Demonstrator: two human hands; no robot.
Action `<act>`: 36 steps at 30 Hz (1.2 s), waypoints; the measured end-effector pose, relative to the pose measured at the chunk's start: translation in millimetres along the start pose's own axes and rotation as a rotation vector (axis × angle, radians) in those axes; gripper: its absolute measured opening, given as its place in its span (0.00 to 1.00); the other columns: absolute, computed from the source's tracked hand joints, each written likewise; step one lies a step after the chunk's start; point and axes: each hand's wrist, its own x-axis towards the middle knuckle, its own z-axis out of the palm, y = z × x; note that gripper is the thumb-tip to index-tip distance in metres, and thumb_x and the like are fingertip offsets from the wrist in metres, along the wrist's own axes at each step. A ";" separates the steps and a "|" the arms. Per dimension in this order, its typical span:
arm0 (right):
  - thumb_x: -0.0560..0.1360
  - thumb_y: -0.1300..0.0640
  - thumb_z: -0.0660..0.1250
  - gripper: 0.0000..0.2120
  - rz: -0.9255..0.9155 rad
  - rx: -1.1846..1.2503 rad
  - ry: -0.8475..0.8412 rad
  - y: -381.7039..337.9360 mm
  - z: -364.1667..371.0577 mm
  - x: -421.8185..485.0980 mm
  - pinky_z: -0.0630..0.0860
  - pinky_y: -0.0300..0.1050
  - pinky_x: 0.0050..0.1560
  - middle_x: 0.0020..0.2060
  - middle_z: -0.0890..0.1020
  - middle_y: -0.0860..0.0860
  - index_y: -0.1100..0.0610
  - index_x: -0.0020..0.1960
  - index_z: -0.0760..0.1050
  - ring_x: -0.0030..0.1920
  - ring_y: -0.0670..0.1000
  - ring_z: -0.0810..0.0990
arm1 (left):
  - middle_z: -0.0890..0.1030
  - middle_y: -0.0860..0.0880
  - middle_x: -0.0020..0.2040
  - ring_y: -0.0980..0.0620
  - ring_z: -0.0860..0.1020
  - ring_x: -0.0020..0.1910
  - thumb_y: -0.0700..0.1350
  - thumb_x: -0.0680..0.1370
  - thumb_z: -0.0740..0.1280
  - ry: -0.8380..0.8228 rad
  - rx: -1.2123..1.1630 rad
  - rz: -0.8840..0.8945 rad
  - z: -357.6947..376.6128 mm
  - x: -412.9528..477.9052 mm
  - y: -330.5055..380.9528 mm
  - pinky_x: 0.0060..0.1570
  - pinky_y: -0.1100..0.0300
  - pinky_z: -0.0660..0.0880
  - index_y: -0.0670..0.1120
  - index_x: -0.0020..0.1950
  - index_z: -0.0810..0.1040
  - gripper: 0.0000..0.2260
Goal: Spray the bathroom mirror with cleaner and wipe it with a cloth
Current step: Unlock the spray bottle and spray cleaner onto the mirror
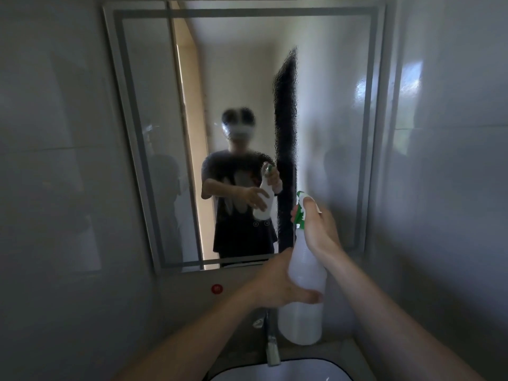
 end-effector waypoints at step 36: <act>0.75 0.36 0.58 0.24 0.365 -0.074 -0.108 122.7 16.8 -83.1 0.79 0.65 0.46 0.29 0.78 0.53 0.49 0.29 0.76 0.34 0.56 0.78 | 0.77 0.63 0.51 0.66 0.76 0.50 0.46 0.73 0.80 -0.171 -0.025 -0.272 95.6 -58.4 -75.7 0.50 0.71 0.73 0.60 0.60 0.72 0.24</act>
